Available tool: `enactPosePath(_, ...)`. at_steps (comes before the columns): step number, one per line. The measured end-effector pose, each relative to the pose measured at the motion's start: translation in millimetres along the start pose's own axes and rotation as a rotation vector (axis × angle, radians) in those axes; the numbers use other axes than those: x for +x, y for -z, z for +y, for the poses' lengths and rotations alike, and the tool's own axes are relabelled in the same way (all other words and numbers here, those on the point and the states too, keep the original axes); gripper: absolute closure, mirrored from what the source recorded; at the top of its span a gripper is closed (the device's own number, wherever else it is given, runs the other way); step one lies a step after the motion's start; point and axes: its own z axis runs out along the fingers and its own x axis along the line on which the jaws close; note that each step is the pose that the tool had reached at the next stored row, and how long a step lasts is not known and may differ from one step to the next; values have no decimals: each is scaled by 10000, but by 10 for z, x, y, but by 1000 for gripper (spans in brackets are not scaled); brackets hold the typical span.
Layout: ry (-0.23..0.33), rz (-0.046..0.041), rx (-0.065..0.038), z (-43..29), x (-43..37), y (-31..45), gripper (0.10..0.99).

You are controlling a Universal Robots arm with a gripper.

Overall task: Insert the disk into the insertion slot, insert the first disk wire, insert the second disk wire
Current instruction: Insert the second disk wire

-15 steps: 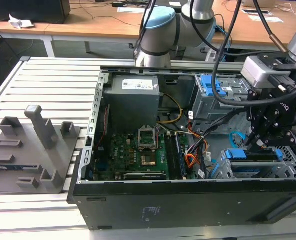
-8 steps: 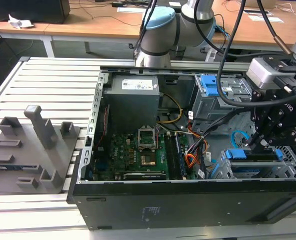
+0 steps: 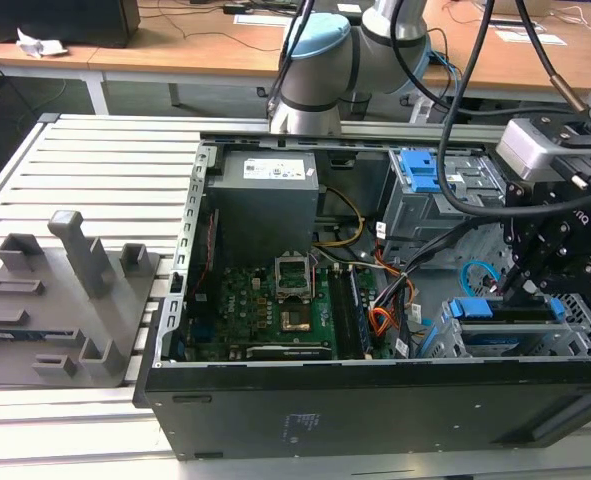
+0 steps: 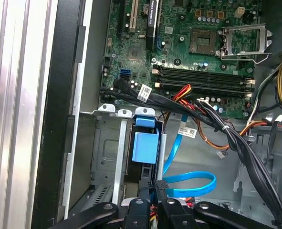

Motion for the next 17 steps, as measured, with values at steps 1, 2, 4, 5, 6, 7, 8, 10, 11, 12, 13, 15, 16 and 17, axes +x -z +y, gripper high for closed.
enactPosePath(1, 0, 1, 0, -1, 3, 0, 925)
enactPosePath(2, 0, 1, 0, -1, 9, 0, 925)
enactPosePath(4, -203, -7, -9, 0, 14, 1, 925)
enactPosePath(5, -373, -15, -17, 0, 14, 0, 925)
enactPosePath(6, -536, -22, -24, 0, 14, 1, 925)
enactPosePath(7, -567, -25, -26, 0, 16, 0, 925)
enactPosePath(8, -567, -26, -26, 0, 20, 0, 925)
enactPosePath(10, -567, -31, -25, 0, 35, 0, 925)
enactPosePath(11, -566, -35, -25, 1, 48, -1, 925)
enactPosePath(12, -565, -43, -25, 1, 61, -2, 925)
enactPosePath(13, -565, -49, -24, 2, 69, -2, 925)
enactPosePath(15, -565, -53, -24, 2, 70, -3, 925)
enactPosePath(16, -566, -56, -24, 2, 71, -5, 925)
enactPosePath(17, -567, -59, -24, 1, 71, -19, 925)
